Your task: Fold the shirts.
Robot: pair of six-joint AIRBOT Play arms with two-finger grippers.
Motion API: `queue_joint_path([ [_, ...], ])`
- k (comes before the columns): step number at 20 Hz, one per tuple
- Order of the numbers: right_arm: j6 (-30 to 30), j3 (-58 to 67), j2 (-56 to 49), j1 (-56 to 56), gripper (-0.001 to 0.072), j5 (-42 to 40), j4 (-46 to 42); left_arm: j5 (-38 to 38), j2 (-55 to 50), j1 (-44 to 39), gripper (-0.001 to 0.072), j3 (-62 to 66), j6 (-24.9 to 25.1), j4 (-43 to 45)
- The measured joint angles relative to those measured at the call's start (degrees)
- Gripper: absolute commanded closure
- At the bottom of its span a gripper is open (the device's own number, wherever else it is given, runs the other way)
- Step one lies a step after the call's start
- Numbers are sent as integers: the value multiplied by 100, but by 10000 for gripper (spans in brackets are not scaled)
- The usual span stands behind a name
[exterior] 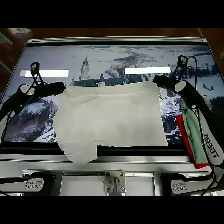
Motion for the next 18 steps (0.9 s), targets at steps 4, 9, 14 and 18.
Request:
queue_joint_path([
  [4,55,13,-140,-35,654,317,-136,-201,-216,59,675,70,-245,26],
  [9,192,20,-46,-417,654,1648,-442,-1917,-280,282,675,317,-334,994],
  [14,573,22,-63,-616,654,3027,-1134,-3263,-334,313,675,374,-601,1805],
  [18,752,20,-243,-654,654,3615,-1342,-3720,-437,251,675,385,-911,2090],
])
